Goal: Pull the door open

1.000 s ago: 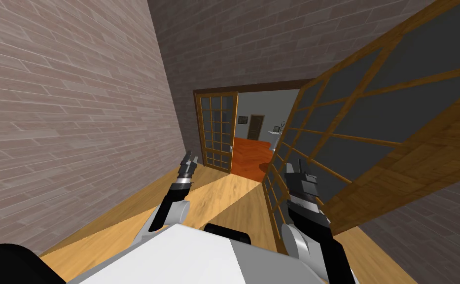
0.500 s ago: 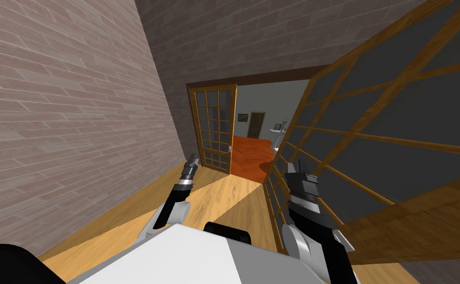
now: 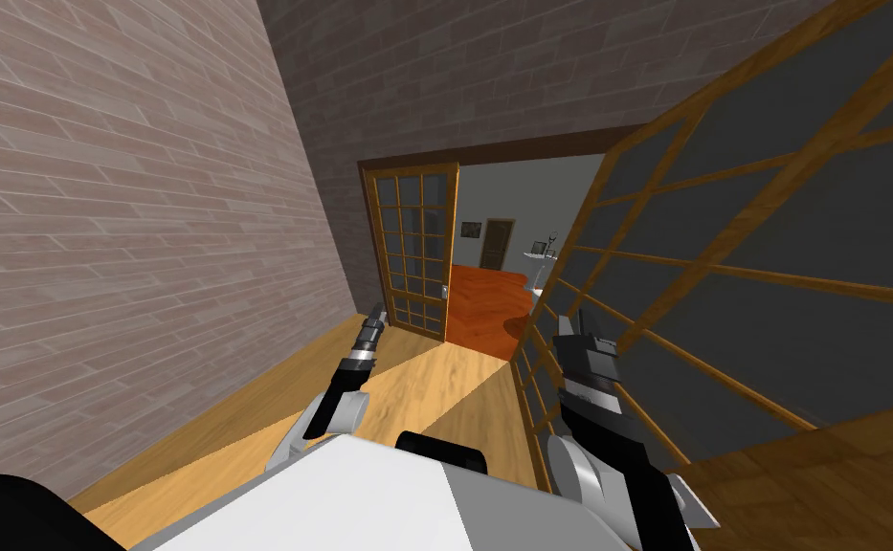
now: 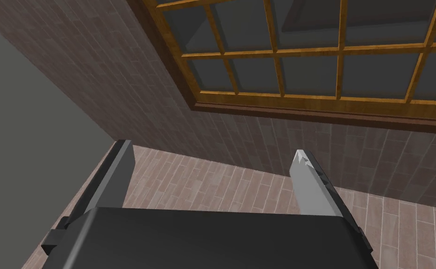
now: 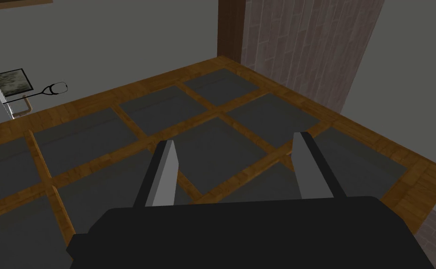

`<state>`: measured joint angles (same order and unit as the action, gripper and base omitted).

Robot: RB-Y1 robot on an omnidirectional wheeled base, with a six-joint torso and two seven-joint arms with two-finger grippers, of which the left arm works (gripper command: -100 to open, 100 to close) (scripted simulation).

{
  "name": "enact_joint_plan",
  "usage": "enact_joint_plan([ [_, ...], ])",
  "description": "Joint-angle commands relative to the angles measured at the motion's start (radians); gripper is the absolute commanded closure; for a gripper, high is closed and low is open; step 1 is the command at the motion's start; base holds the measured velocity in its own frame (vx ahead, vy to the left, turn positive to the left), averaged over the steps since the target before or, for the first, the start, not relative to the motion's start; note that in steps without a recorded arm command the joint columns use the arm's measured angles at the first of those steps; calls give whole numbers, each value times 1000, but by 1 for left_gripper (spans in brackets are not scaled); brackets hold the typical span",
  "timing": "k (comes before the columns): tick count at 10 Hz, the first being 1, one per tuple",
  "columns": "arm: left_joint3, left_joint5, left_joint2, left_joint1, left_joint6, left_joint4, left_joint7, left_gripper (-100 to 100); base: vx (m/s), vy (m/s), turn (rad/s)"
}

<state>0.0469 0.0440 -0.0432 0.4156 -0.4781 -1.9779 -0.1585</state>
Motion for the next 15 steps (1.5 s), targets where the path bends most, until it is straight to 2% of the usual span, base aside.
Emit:
enact_joint_plan([
  [1,0,14,-5,-7,-18,37,-35,-100,127,-41,-2],
  [15,37,100,-65,-86,-140,338,-268,-100,101,-26,-5],
])
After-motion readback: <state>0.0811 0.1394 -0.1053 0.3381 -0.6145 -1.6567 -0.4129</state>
